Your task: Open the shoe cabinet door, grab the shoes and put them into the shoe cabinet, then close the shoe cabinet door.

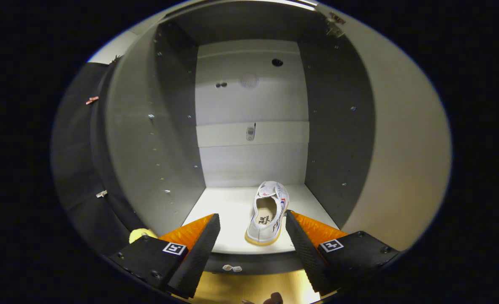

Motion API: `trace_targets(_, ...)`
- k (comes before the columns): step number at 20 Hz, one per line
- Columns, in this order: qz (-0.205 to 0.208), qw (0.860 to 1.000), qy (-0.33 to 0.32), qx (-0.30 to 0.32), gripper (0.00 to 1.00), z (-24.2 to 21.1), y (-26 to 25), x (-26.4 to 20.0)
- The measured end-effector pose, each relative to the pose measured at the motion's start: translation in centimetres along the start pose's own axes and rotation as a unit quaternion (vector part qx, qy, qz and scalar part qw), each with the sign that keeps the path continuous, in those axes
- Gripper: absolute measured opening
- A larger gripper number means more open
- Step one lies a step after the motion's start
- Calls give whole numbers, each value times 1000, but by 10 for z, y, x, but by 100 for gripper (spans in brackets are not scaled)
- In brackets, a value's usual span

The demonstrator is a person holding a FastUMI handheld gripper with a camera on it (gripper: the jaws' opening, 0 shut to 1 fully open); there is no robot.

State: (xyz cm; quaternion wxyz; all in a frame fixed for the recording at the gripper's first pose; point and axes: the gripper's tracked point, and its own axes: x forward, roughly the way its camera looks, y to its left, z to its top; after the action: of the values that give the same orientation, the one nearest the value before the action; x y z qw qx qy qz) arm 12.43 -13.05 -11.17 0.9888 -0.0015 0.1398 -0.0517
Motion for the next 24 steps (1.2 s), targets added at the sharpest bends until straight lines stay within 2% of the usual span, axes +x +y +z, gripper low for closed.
trace_targets(5,-6,1000,-30,4,98,4,3,-141)
trace_targets(11,-16,998,-58,17,98,3,-32,-269)
trace_targets(14,-22,997,-79,4,98,6,-72,-305)
trace_targets(19,-41,995,-90,9,98,15,-170,-352)
trace_targets(24,-52,994,-96,13,98,19,-240,-358)
